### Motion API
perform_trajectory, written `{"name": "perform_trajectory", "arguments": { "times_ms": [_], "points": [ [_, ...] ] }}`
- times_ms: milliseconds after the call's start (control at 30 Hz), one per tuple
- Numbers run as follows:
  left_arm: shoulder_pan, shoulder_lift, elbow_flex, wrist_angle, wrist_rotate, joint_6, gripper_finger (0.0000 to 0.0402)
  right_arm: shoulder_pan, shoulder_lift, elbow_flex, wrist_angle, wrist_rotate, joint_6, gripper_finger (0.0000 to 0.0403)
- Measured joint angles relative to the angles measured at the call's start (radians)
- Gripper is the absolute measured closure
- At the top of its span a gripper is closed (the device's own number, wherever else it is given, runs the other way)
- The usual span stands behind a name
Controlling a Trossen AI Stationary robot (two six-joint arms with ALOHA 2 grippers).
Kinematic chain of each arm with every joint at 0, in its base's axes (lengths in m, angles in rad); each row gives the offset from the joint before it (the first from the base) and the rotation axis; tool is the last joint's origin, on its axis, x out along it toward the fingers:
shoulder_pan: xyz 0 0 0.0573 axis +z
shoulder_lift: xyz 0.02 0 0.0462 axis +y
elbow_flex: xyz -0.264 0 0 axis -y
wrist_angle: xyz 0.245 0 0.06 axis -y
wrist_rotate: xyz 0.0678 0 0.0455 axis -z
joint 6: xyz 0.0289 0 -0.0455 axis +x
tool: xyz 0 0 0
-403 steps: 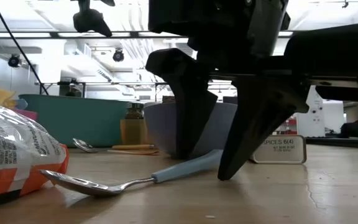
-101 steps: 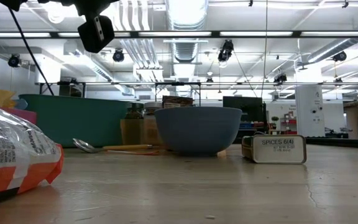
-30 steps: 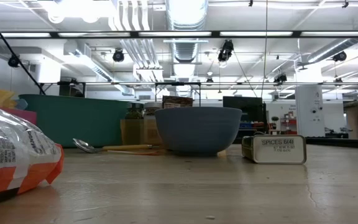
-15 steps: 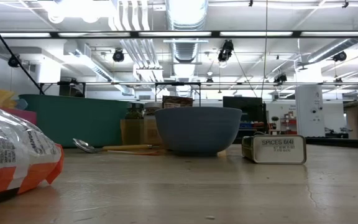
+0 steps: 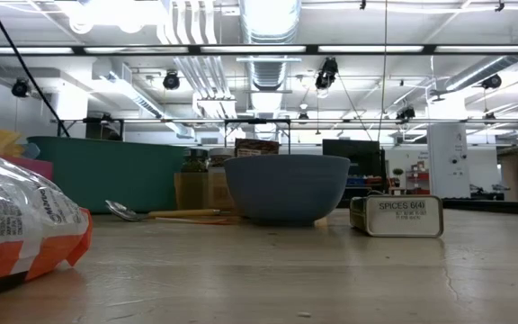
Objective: Pick & Place Food Item
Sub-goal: Put the blue spoon into the green bin
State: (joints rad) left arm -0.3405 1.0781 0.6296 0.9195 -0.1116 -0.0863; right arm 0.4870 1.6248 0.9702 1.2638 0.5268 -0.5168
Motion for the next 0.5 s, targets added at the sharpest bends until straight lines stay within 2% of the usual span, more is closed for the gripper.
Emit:
{"name": "perform_trajectory", "arguments": {
  "times_ms": [100,233,400,500],
  "points": [
    [0.003,0.045,0.009,0.019,0.000,0.000,0.0373,-0.021,0.077,0.016,0.109,-0.025,-0.021,0.0172],
    [0.003,0.104,0.035,0.023,0.002,-0.004,0.0373,-0.047,0.161,0.099,0.109,-0.035,-0.021,0.0172],
    [0.003,0.138,0.062,0.027,0.062,-0.018,0.0373,-0.049,0.229,0.207,0.108,-0.042,-0.066,0.0172],
    [0.002,0.140,0.066,0.027,0.076,-0.024,0.0373,-0.049,0.240,0.243,0.100,-0.100,-0.052,0.0172]
  ]
}}
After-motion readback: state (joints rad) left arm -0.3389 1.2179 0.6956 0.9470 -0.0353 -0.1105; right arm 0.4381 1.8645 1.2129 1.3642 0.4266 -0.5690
